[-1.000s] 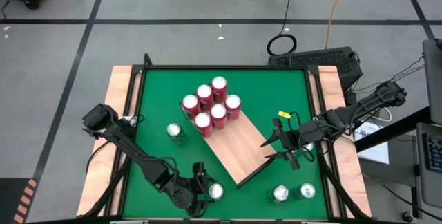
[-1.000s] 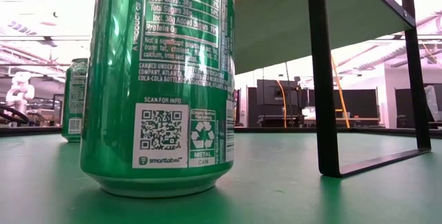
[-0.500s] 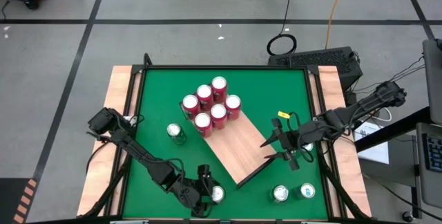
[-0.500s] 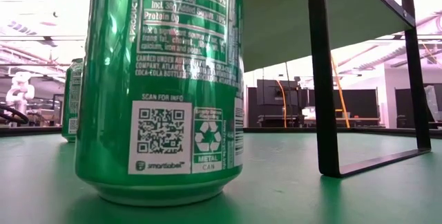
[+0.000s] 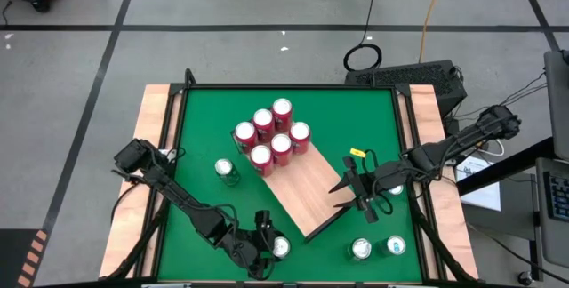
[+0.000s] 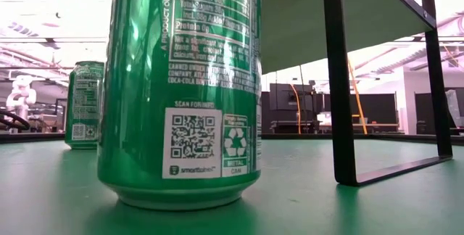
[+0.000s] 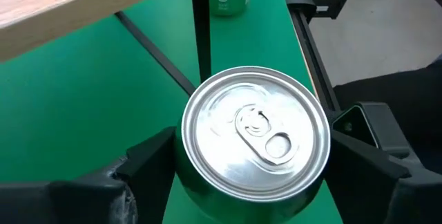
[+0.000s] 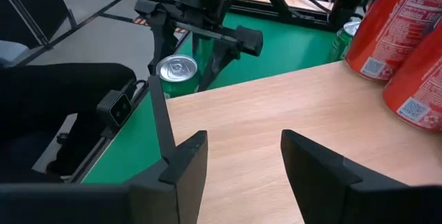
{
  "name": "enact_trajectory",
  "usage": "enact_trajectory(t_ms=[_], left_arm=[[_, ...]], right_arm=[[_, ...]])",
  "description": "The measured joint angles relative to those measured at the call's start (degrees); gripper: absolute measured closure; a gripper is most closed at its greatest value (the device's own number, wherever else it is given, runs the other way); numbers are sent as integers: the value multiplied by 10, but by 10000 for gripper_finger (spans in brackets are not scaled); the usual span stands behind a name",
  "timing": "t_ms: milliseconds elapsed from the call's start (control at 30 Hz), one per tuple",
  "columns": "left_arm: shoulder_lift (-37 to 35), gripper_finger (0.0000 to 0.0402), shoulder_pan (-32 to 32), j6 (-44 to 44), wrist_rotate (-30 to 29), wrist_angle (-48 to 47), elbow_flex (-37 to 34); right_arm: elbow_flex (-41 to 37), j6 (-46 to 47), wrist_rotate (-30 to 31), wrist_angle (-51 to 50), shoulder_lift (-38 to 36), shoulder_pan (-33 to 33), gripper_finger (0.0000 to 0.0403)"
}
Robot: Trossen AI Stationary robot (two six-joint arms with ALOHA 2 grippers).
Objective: Place canned beverage on shelf
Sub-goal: Put the green soda can on the shelf
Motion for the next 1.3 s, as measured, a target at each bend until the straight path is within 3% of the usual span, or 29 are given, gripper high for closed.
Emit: enact_trajectory(t_ms=[133, 500, 700, 900, 1000, 1100, 1300], left_arm=[[0, 123, 0, 2, -2, 0, 0], [-25, 124, 0, -6, -21, -51, 28], [-80, 124, -2, -60, -54, -132, 51], [-137, 124, -5, -96, -77, -127, 53], [-162, 124, -6, -108, -89, -129, 53], [-186, 124, -5, -108, -110, -126, 53], [-212, 124, -3, -106, -206, -124, 53]], right_arm=[[0, 0, 0, 2, 0, 0, 227], [0, 0, 3, 35, 0, 0, 227], [0, -1, 89, 54, 5, 7, 227], [0, -1, 174, 101, 35, 32, 227], [0, -7, 187, 135, 54, 42, 227], [0, -4, 193, 170, 71, 49, 227], [0, 29, 193, 254, 109, 50, 227]])
